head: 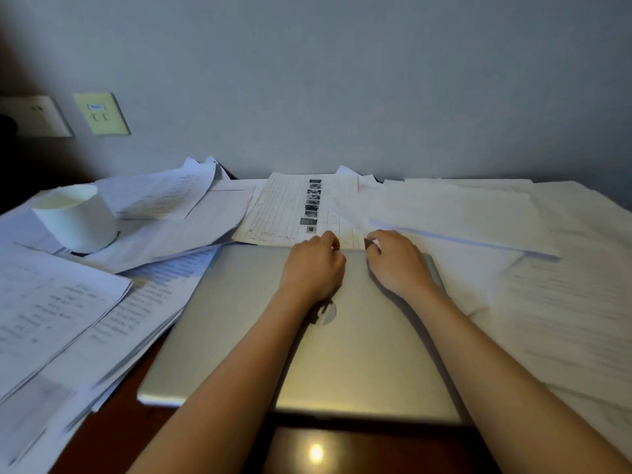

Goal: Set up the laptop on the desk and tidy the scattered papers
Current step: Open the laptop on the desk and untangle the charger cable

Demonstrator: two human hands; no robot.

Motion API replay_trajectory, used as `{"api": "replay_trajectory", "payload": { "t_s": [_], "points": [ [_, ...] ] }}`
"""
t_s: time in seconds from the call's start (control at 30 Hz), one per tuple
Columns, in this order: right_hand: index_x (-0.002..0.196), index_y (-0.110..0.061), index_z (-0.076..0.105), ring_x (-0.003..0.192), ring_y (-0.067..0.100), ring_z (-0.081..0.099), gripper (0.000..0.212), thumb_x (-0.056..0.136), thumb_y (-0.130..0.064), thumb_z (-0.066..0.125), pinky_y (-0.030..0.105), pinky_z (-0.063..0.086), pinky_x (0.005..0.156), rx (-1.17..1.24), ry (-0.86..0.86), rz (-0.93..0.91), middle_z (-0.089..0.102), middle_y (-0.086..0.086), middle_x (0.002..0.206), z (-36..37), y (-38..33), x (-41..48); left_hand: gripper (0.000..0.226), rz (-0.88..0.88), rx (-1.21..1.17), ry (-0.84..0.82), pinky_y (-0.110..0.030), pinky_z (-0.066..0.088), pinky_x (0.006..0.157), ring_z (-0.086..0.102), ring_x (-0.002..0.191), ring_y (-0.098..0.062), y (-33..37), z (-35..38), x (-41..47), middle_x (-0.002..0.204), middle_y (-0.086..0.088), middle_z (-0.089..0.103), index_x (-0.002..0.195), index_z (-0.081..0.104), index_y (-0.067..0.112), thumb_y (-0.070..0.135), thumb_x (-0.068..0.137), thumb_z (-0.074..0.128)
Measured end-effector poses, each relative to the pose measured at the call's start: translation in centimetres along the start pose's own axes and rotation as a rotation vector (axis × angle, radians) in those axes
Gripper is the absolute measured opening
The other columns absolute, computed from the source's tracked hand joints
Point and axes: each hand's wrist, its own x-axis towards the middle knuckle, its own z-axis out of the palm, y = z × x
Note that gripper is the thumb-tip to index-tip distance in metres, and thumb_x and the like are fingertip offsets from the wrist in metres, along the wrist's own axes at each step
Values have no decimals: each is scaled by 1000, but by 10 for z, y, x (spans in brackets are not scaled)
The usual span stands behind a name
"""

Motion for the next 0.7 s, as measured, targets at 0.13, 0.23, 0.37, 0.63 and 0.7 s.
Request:
{"api": "replay_trajectory", "payload": {
  "t_s": [0.13, 0.23, 0.37, 0.63, 0.7],
  "points": [
    [128, -6, 51, 122, 31, 44, 37, 96, -16, 37, 35, 35, 101, -82, 61, 33, 50, 13, 131, -10, -1, -48, 34, 54, -7, -20, -30, 34, 96, 50, 117, -25, -3, -9, -36, 131, -7, 54, 128, 50, 14, 23, 96, 40],
    [127, -4, 46, 120, 31, 42, 35, 94, -16, 36, 34, 35, 97, -84, 87, 92, 47, 14, 128, -17, 0, -82, 37, 85, 2, -60, -31, 32, 102, 47, 123, -23, -3, -16, -61, 138, -3, 50, 131, 49, 17, 25, 97, 39],
    [132, -10, 39, 115, 31, 47, 36, 96, -12, 34, 31, 38, 82, 161, 79, 212, 48, 13, 126, -32, 5, -113, 38, 125, 49, -77, -33, 32, 104, 45, 126, -22, 4, -19, -84, 139, -2, 48, 132, 48, 19, 30, 96, 39],
    [142, -19, 39, 142, 25, 24, 41, 102, -20, 34, 35, 20, 113, 79, -2, 182, 28, 7, 154, -48, 63, -124, 66, 512, -4, -472, -43, 2, 117, 12, 144, -11, 73, -13, -124, 156, 4, 19, 141, 32, 38, 55, 83, 59],
    [148, -29, 24, 147, 22, 5, 45, 103, -30, 27, 41, 6, 117, -96, -175, 106, 12, 1, 159, -49, 67, -121, 73, 609, 43, -461, -41, 2, 116, 12, 144, -13, 84, -7, -125, 156, 4, 18, 141, 31, 38, 58, 78, 63]
  ]
}}
